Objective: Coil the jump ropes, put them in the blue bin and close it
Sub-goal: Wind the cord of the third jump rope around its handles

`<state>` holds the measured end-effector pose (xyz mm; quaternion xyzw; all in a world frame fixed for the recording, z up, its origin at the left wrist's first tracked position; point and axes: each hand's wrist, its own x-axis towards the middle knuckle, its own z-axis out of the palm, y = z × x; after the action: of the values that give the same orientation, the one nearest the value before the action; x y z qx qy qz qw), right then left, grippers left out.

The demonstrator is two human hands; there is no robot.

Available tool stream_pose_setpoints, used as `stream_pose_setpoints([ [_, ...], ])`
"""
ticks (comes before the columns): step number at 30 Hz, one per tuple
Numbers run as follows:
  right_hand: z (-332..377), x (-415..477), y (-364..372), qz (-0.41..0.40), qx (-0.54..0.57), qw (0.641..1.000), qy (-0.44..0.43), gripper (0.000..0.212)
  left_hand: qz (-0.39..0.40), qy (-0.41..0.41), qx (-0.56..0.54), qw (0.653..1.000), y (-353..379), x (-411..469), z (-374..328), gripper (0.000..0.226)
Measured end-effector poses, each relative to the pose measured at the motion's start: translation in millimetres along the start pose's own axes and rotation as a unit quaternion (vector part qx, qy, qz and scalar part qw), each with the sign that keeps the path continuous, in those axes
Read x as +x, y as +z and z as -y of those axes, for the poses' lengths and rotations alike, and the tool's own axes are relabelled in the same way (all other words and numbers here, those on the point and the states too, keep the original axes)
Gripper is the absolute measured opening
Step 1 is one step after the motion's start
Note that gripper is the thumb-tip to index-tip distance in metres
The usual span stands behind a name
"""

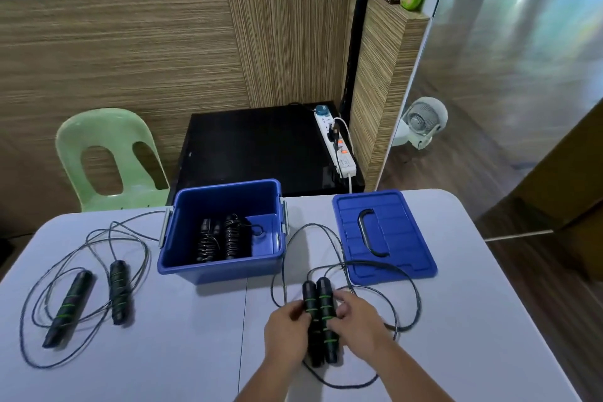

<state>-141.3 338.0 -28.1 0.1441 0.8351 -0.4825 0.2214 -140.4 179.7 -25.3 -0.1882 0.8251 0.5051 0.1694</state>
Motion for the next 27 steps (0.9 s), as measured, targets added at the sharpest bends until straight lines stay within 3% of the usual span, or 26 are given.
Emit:
stream_pose_setpoints([
  [6,10,-10,-3,-0.002,0.029,0.999,0.015,0.042,0.062,-0.051,-0.077,0.994,-1,9,4,0.024],
  [12,6,-13,-4,-0.019,0.105,0.994,0.034,0.046,0.127,-0.099,-0.201,0.966,-6,4,-6,0.020],
  [16,12,-22,-7,-0.028,0.100,0.994,0.020,0.041,0.179,-0.118,-0.281,0.936,-6,-8,-15,0.030],
  [21,17,-29,-12,-0.054,0.130,0.990,0.009,0.031,0.169,-0.097,-0.305,0.932,-2,-24,-29,0.032],
  [27,36,-26,-10,-0.088,0.289,0.951,0.063,0.019,0.103,-0.010,-0.249,0.963,5,-36,-32,0.029],
])
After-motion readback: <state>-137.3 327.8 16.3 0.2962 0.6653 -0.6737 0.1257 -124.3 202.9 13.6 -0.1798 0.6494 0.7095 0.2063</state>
